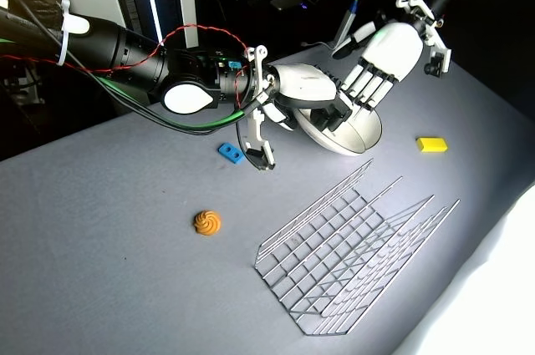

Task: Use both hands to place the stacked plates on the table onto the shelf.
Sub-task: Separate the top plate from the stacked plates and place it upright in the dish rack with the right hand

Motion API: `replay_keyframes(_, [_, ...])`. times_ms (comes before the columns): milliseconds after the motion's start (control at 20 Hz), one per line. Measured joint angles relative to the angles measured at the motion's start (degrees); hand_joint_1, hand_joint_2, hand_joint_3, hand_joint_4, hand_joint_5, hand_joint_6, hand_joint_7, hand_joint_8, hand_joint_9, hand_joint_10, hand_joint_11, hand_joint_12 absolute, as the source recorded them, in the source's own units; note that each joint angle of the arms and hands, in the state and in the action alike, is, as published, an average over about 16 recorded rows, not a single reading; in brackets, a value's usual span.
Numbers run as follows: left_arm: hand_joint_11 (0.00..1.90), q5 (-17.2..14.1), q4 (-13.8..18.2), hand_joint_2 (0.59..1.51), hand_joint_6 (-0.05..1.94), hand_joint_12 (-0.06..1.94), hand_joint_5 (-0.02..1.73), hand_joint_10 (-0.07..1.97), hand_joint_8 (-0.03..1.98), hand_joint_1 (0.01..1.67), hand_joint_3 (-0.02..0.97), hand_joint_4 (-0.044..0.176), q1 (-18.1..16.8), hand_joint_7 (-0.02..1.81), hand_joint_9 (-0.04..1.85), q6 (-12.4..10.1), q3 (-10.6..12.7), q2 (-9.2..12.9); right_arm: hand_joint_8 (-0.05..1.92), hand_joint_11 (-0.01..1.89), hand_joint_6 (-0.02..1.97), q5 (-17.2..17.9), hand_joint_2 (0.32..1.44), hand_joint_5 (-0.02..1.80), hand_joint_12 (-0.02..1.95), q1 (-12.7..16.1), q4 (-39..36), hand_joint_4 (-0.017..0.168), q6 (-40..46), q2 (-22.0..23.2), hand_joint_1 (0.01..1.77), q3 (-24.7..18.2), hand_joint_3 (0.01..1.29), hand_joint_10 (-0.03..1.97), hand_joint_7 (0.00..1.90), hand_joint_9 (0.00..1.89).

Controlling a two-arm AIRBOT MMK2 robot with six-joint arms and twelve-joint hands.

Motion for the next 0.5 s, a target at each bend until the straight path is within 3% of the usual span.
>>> replay_keyframes(500, [0.02, -0.8, 1.3, 1.153, 0.02, 0.00, 0.08, 0.01, 0.00, 0.01, 0.012, 0.005, -2.0, 0.04, 0.03, -3.6, 2.3, 3.8, 1.04, 0.65, 0.57, -1.3, 0.96, 1.03, 1.53, 3.7, 0.3, 0.007, -0.2, 5.4, 1.19, -4.6, 0.01, 1.15, 1.02, 0.95])
